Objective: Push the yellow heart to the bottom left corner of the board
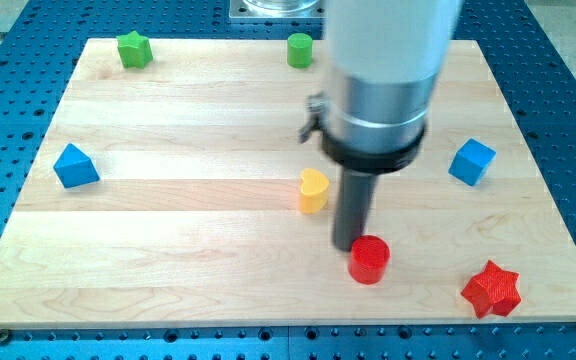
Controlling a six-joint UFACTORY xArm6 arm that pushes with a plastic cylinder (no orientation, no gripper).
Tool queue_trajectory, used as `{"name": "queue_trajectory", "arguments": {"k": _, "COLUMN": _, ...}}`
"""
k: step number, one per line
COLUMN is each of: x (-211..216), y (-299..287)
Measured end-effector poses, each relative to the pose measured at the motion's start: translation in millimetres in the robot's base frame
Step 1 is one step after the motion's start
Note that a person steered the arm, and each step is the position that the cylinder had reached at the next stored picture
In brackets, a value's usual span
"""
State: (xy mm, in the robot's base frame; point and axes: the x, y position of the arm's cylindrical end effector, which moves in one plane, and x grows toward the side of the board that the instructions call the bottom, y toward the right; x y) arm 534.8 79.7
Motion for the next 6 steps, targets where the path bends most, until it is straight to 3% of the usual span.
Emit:
{"name": "queue_trajectory", "arguments": {"k": 2, "x": -38, "y": -11}}
{"name": "queue_trajectory", "arguments": {"k": 3, "x": -35, "y": -108}}
{"name": "queue_trajectory", "arguments": {"k": 4, "x": -24, "y": -149}}
{"name": "queue_trajectory", "arguments": {"k": 5, "x": -63, "y": -88}}
{"name": "queue_trajectory", "arguments": {"k": 6, "x": -90, "y": -115}}
